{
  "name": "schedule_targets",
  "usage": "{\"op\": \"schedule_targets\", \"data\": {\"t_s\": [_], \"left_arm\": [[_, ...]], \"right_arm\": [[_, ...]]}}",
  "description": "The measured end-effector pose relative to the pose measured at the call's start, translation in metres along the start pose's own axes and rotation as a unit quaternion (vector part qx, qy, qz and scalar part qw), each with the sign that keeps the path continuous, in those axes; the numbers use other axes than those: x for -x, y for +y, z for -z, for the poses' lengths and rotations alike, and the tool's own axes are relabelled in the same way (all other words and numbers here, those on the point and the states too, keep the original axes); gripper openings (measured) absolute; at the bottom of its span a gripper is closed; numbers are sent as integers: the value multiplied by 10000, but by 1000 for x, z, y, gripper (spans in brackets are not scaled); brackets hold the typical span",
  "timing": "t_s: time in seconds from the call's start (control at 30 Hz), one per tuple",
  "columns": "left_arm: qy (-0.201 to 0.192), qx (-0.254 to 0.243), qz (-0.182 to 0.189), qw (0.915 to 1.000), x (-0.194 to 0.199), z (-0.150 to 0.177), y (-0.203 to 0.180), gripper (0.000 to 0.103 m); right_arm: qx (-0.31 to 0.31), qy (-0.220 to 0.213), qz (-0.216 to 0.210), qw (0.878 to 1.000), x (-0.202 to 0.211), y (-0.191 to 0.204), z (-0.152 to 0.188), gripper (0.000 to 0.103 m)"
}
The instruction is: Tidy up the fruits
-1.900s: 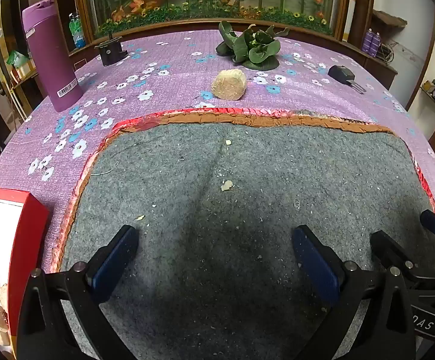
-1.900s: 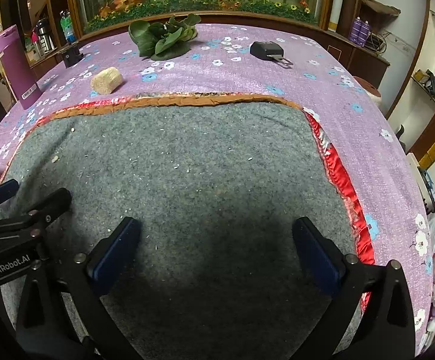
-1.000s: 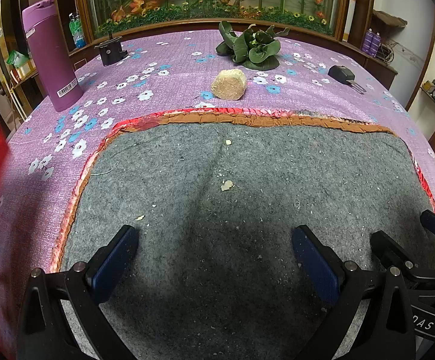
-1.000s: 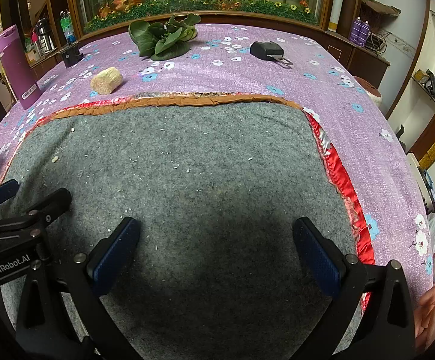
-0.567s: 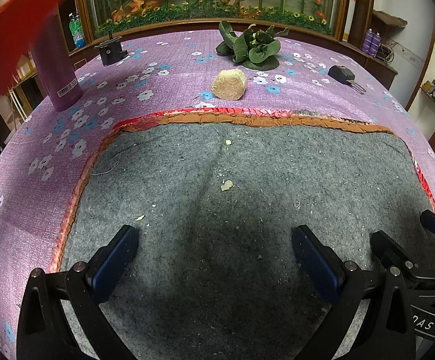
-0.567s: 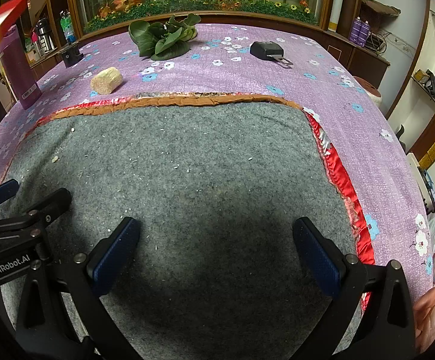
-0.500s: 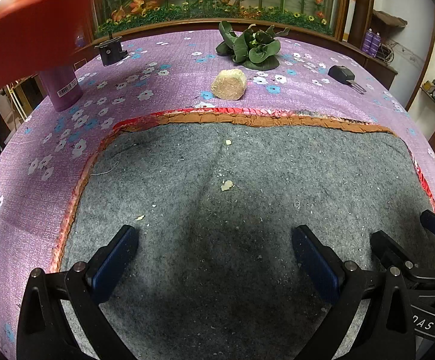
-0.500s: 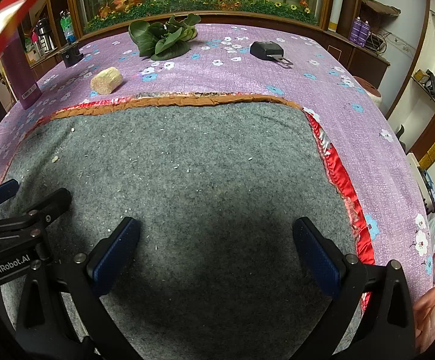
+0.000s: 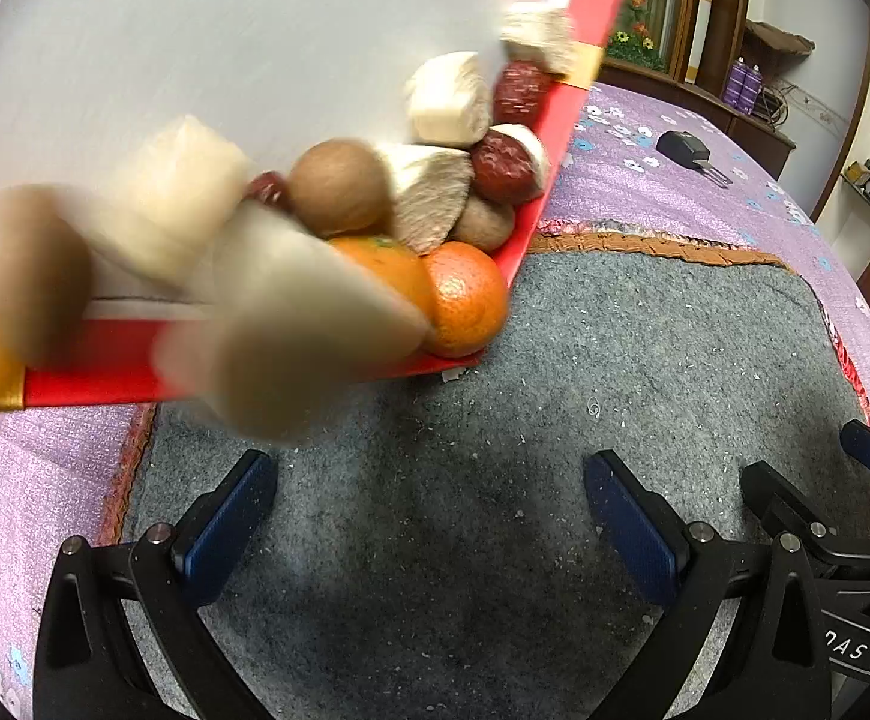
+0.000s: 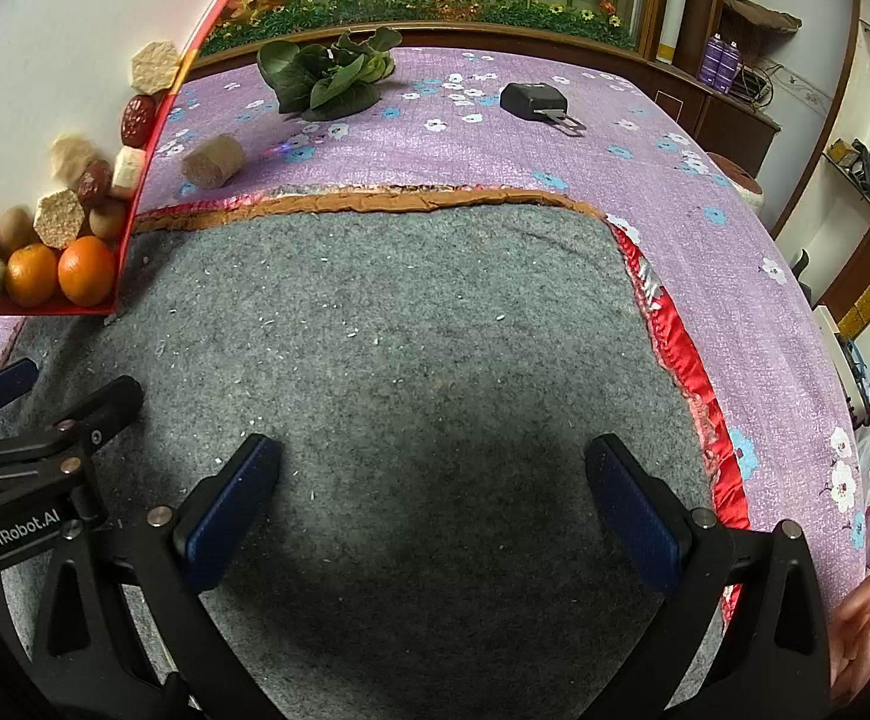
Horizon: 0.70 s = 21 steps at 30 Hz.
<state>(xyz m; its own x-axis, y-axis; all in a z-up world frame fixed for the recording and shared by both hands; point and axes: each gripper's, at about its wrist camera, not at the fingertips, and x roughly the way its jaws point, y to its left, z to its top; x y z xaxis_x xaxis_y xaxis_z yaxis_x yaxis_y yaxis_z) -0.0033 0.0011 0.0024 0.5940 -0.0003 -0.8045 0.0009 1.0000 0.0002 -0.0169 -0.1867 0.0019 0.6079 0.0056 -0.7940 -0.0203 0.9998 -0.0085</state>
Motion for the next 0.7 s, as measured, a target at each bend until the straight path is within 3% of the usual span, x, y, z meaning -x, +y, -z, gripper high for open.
{"op": "schedule_targets", "data": {"t_s": [0.7], "left_arm": [[-3, 6, 8, 10000, -3, -3, -1, 103]], "right_arm": [[0, -5, -1, 10000, 0, 0, 0, 103]]}}
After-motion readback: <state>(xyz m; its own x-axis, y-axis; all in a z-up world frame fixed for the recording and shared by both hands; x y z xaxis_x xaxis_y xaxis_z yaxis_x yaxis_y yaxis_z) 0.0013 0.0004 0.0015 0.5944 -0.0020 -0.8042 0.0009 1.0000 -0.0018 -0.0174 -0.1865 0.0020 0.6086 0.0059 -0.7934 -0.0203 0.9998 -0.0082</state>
